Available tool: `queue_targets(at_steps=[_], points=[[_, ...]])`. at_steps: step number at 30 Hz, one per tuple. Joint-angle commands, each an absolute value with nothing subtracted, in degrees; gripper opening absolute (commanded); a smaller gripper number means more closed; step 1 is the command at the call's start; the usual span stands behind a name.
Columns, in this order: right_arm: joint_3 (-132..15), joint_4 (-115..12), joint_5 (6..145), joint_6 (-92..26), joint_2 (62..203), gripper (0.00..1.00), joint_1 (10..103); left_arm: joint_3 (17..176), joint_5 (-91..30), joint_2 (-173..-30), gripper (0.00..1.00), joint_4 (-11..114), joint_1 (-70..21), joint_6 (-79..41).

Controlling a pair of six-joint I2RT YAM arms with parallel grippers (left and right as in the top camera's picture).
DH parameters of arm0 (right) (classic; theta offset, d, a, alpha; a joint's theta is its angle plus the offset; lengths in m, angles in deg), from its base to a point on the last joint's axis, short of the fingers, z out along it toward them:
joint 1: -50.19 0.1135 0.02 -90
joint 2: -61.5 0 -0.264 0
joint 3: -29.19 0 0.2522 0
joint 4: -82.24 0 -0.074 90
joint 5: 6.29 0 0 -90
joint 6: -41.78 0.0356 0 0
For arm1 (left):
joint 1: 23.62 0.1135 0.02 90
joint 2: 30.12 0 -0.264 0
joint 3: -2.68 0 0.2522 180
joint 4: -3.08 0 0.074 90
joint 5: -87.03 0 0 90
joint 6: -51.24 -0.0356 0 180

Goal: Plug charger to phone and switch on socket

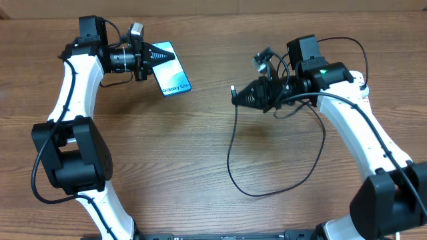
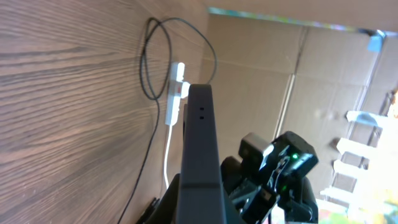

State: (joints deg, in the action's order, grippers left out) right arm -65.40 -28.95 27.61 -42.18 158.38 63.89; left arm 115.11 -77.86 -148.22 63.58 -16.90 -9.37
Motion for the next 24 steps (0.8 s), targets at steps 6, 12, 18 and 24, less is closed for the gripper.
queue_targets(at_steps=[6, 12, 18, 24], points=[[-61.43, -31.8, 22.56, -43.43, 154.07, 0.04, 68.74, 116.07, -86.54, -147.68, 0.04, 62.95, -18.8, -14.6], [-59.79, -43.51, 25.19, -34.29, 154.09, 0.04, 75.58, 116.07, -86.71, -147.68, 0.04, 62.68, -20.22, -14.55], [-59.77, -49.06, 31.11, -25.44, 154.14, 0.04, 79.25, 116.07, -87.39, -147.68, 0.04, 62.68, -21.32, -13.88], [-57.54, -55.88, 32.66, -17.94, 154.14, 0.04, 79.49, 116.07, -87.52, -147.68, 0.04, 62.68, -21.69, -13.88]])
